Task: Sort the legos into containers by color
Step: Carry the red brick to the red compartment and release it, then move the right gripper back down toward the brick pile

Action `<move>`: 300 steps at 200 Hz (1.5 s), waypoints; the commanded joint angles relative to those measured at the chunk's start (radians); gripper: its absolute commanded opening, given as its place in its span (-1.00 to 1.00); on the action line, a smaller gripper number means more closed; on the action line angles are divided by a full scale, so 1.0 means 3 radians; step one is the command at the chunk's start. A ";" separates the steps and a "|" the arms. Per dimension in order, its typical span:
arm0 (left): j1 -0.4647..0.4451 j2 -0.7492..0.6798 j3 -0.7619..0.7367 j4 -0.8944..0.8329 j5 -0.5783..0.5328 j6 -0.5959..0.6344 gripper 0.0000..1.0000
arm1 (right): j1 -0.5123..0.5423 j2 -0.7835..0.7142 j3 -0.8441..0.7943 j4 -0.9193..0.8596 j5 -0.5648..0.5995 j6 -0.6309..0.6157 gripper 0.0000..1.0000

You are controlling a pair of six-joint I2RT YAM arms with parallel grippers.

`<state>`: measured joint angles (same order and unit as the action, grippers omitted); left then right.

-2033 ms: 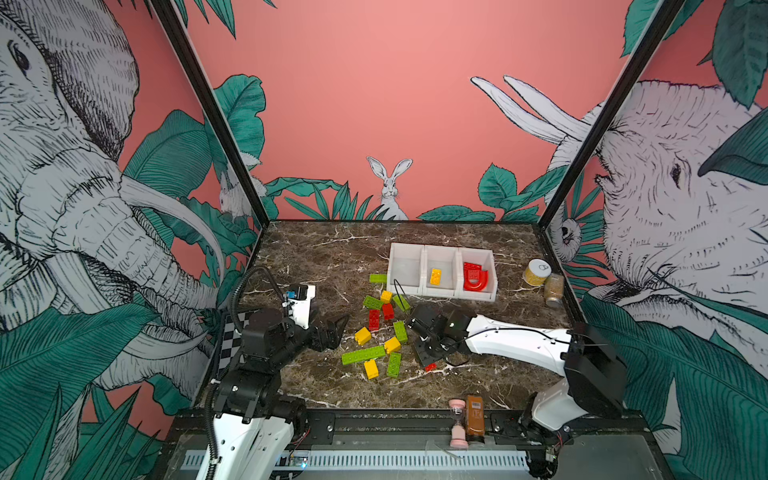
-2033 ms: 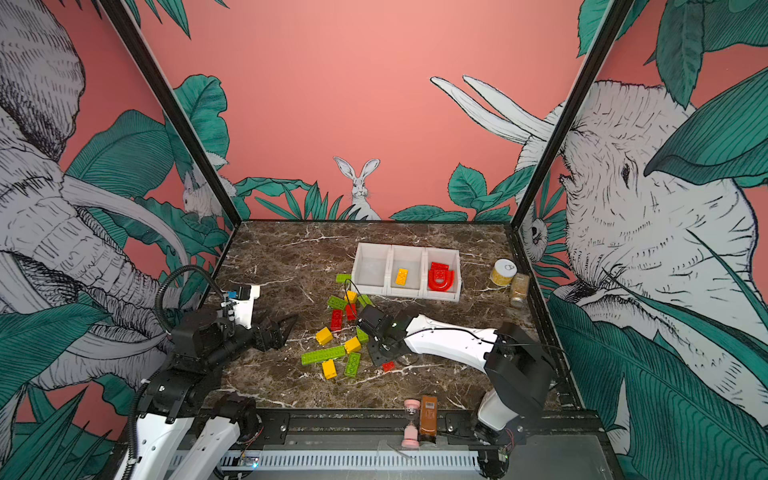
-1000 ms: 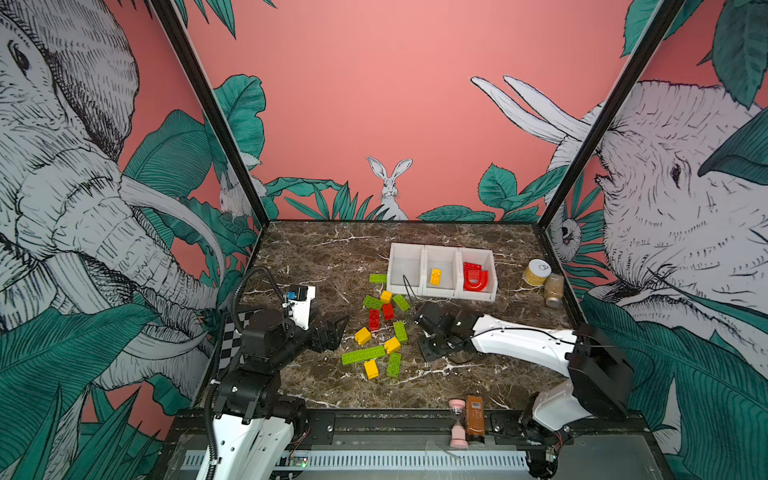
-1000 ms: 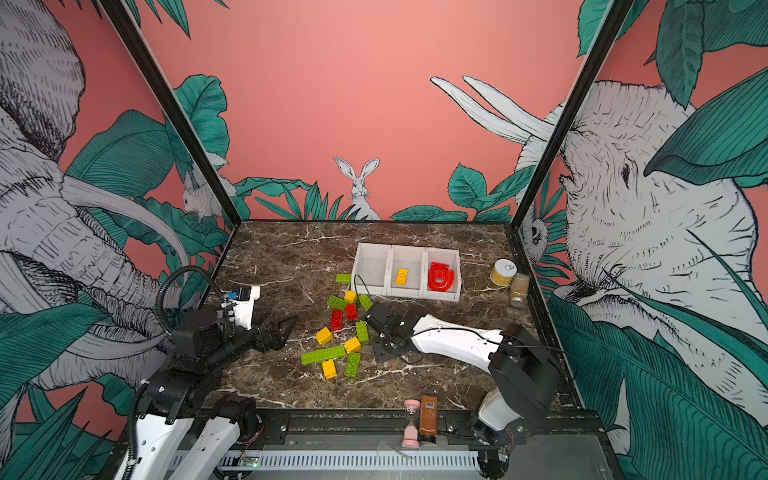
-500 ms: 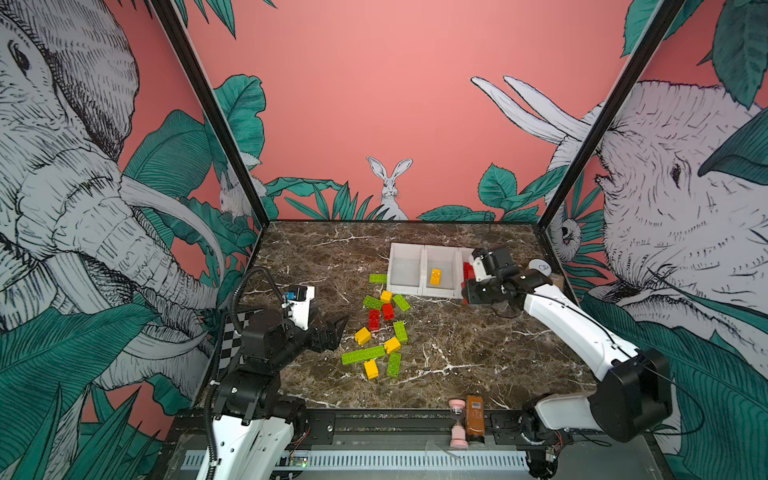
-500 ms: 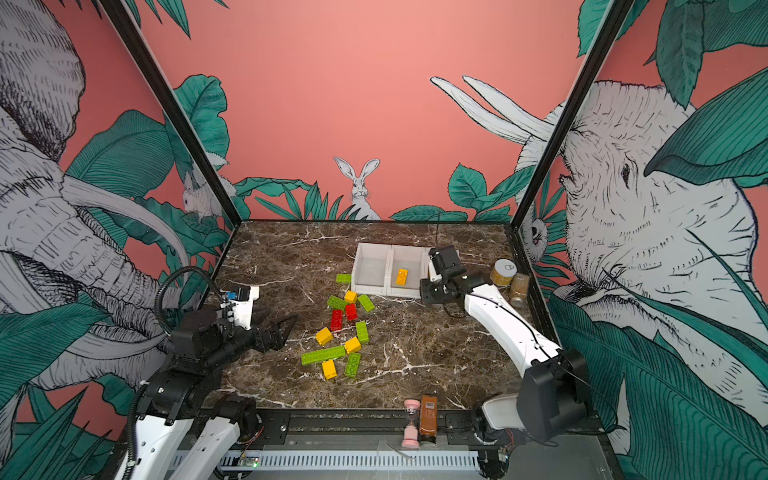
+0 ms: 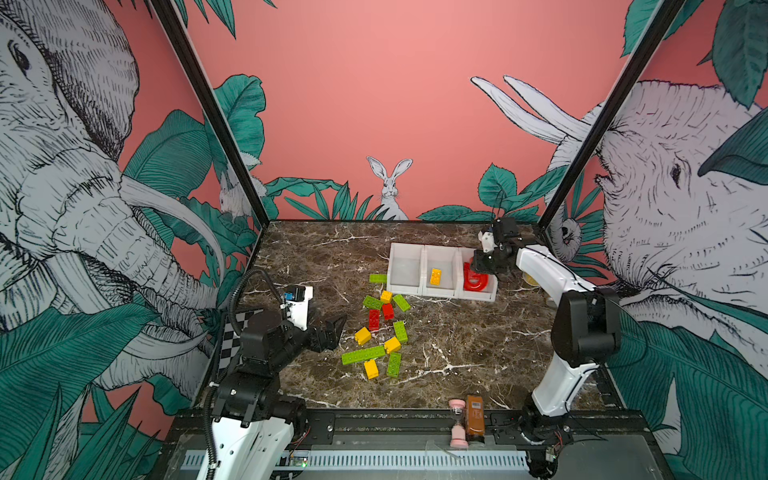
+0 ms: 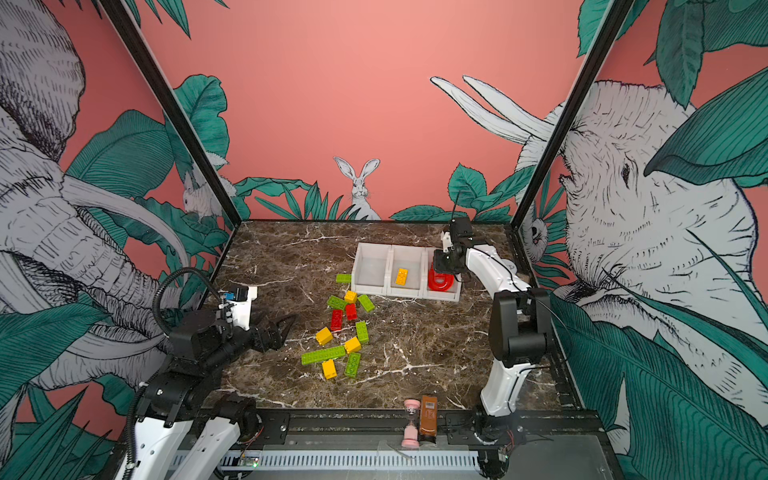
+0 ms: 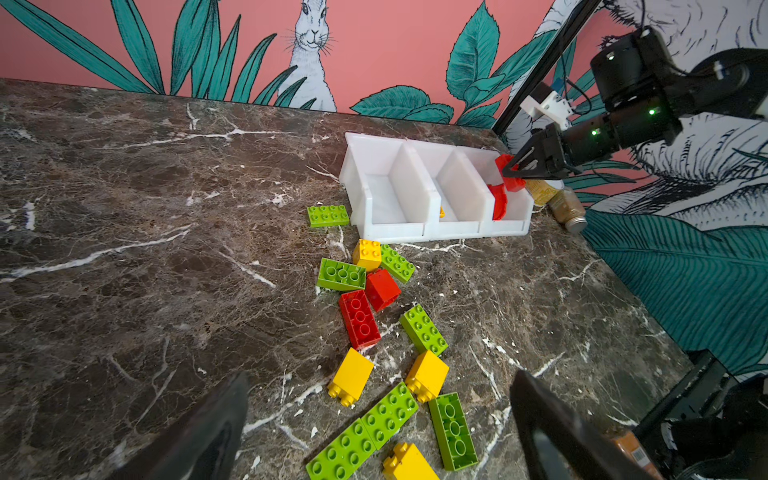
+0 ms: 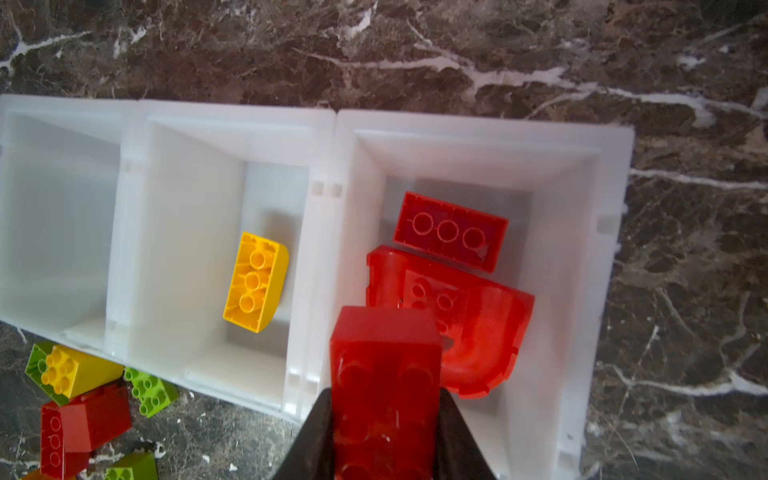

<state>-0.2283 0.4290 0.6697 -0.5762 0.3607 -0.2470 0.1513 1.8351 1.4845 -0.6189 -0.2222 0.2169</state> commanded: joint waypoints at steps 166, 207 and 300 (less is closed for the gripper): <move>-0.0011 -0.0054 0.0018 0.0007 -0.0048 -0.0030 0.99 | 0.1458 -0.1678 -0.1477 0.0124 0.0167 0.1150 0.27; -0.0011 -0.0090 0.0042 -0.0057 -0.0072 -0.0007 0.98 | 0.2505 -0.1727 -0.1836 0.0303 0.0593 0.1903 0.26; -0.0010 -0.0075 0.0038 -0.0053 -0.0046 0.0000 0.98 | 0.3142 -0.0634 -0.1419 0.0722 0.0405 0.2073 0.31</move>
<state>-0.2283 0.4110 0.6697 -0.5785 0.3431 -0.2470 1.0679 1.5879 1.0054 -0.4320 -0.0902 0.8192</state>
